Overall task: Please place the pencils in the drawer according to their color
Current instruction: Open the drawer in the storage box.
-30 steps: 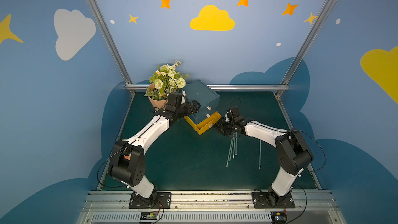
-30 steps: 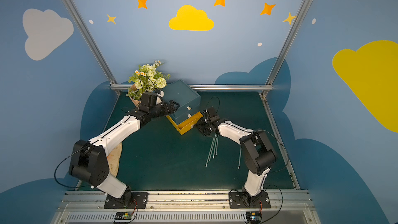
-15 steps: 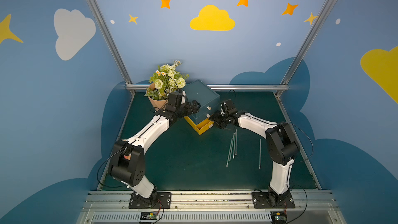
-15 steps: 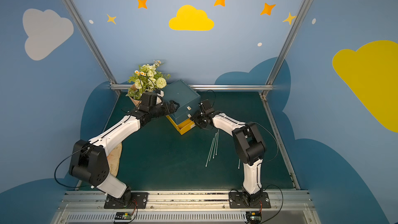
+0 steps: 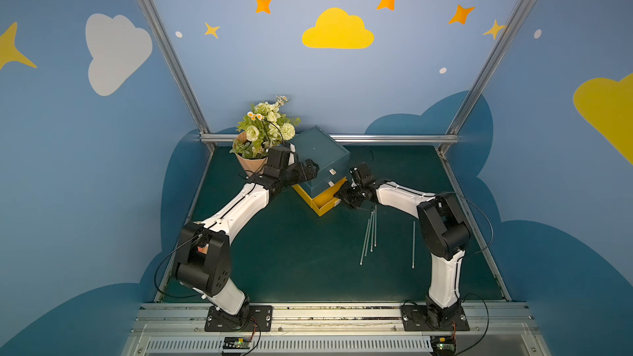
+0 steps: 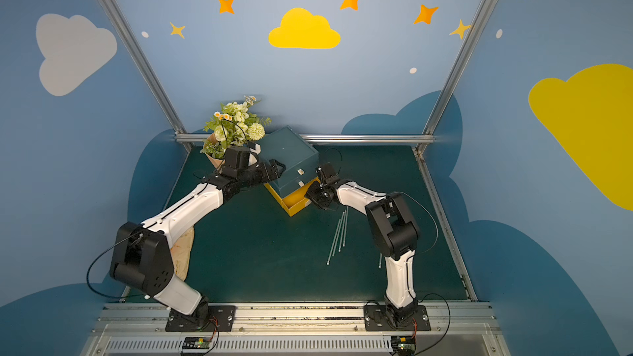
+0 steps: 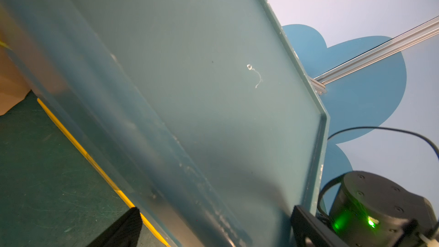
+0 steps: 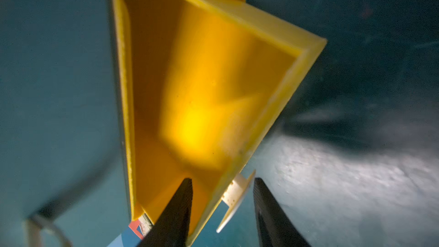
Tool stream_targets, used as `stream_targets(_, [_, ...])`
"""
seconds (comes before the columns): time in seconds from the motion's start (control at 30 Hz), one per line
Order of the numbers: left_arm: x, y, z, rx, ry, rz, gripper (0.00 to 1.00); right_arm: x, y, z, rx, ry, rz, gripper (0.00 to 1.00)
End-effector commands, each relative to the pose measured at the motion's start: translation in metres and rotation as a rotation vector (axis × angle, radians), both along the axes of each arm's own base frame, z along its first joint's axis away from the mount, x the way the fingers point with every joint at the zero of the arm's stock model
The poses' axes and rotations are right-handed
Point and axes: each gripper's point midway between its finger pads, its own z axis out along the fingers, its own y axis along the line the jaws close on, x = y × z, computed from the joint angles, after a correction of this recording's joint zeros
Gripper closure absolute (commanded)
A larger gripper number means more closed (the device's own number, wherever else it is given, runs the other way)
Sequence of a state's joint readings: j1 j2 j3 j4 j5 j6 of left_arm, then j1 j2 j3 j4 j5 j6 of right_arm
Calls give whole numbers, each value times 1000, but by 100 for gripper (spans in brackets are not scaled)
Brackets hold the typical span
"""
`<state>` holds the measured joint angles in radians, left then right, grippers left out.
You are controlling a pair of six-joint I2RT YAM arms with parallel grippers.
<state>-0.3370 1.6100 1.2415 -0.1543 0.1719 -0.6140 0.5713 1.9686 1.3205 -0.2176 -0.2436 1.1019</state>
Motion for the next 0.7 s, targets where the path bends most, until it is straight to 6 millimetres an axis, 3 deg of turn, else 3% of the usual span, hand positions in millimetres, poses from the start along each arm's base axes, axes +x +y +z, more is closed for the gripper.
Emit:
stream_targets(0.0, [-21, 5, -56, 86, 172, -16, 0, -23, -19, -4, -46, 48, 2, 57])
stream_targets(0.4, [-19, 3, -57, 72, 173, -14, 0, -64, -46, 9, -51, 51, -5, 58])
stream_targets(0.67, [-19, 1, -56, 66, 171, -18, 0, -65, -44, 33, -28, -5, 59, 49])
